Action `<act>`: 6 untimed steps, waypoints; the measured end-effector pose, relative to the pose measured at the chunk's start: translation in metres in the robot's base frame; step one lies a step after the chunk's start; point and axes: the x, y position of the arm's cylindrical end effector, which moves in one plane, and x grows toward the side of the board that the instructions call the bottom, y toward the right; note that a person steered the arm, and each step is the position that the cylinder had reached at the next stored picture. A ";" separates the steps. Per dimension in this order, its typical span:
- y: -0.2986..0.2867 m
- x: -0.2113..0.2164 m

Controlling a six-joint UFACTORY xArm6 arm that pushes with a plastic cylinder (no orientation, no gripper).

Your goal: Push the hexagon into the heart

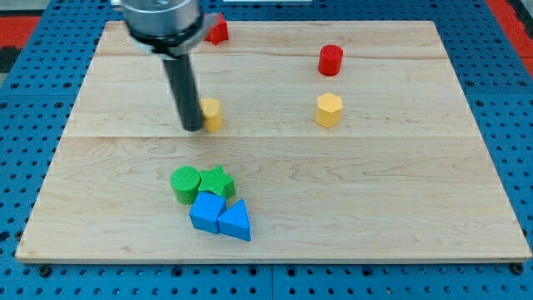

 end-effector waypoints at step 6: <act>0.162 -0.021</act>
